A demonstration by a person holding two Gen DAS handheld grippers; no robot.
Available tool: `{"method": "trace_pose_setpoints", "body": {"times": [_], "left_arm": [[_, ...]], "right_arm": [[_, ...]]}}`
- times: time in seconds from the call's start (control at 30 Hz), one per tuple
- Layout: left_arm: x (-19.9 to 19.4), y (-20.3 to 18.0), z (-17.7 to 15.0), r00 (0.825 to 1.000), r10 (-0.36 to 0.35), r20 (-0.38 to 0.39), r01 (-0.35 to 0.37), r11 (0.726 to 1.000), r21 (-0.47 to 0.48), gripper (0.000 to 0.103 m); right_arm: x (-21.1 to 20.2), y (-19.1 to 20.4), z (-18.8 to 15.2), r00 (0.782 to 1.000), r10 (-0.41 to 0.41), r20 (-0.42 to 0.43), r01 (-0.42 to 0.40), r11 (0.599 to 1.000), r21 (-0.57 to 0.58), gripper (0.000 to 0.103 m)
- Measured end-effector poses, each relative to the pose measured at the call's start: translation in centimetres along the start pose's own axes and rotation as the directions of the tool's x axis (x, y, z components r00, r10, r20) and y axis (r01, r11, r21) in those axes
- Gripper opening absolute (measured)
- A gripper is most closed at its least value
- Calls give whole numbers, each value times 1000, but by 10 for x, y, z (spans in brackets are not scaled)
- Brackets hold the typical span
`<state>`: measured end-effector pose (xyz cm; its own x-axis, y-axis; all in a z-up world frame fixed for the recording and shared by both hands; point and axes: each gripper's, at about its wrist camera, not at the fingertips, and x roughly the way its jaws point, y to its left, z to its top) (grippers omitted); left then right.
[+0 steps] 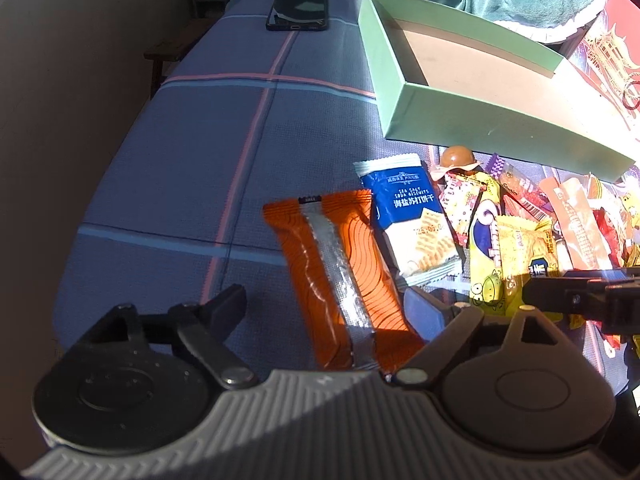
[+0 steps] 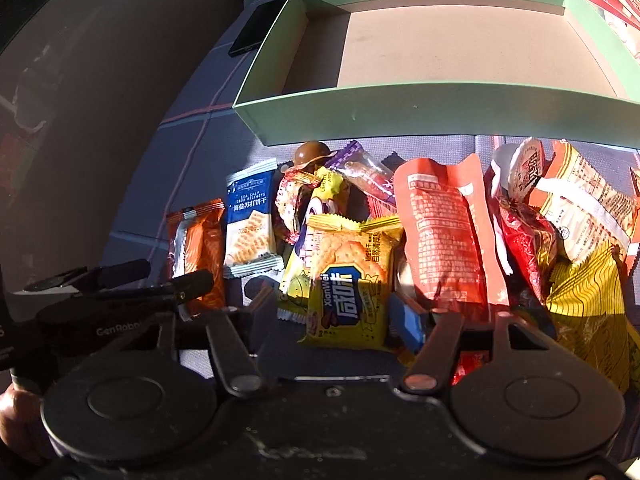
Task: Organize snacks
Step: 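Grasp the orange wafer bar with left gripper while right grasps yellow biscuit pack, then lower both held snacks into the green box and open both grippers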
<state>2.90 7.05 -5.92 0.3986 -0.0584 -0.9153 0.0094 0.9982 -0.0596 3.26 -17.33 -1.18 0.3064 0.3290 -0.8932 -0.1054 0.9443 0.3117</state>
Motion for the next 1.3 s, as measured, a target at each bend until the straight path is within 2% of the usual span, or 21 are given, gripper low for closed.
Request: {"method": "trace_pose_setpoints", "body": {"times": [0.1,0.17,0.2,0.23,0.27,0.47,0.6,0.67,0.73,0.83,0.93,1.07,1.17,1.23,1.3], "left_arm": [[6,0,0,1000,1,-8,-1,1000,-19,83],[4,-3,0,1000,-2,17,2,1000,-10,63],[3,-4,0,1000,0,25,0,1000,-9,50],[1,-3,1,999,0,40,1,1000,-13,49],[1,-2,1,999,1,42,-1,1000,-16,49],[0,2,3,998,-21,56,24,999,-43,48],[-12,4,10,996,-34,81,37,999,-37,48],[-22,8,19,993,-63,100,69,996,-58,48],[-35,8,29,988,-68,139,76,996,-52,48],[-54,6,47,975,-87,202,97,994,-42,48],[-66,-1,72,961,-135,242,145,989,-27,48],[-62,-28,116,949,-142,282,136,990,40,48],[-40,-55,154,950,-141,279,124,989,78,48],[-12,-72,179,959,-112,261,90,991,95,48],[10,-79,198,966,-113,231,96,992,82,48]], "right_arm": [[9,4,2,1000,-16,-1,16,1000,-6,63],[19,6,3,1000,-29,-6,29,999,-14,64],[28,7,2,999,-38,-9,38,999,-16,62],[30,7,1,999,-42,-7,42,999,-17,58],[32,8,0,998,-58,5,58,998,-28,47],[31,8,-4,999,-38,16,39,998,-41,47],[11,9,3,999,25,48,-22,997,-69,47],[3,11,9,997,45,63,-41,997,-71,47],[-8,10,18,994,67,88,-61,996,-73,47],[-25,4,40,987,67,148,-57,996,-68,47],[-35,-8,59,981,63,184,-57,998,-39,47],[-38,-25,98,976,49,212,-47,999,-14,47],[-25,-40,137,977,42,209,-48,999,24,47],[-13,-47,163,978,41,202,-51,998,47,47],[11,-54,195,981,36,189,-48,997,59,47]]}}
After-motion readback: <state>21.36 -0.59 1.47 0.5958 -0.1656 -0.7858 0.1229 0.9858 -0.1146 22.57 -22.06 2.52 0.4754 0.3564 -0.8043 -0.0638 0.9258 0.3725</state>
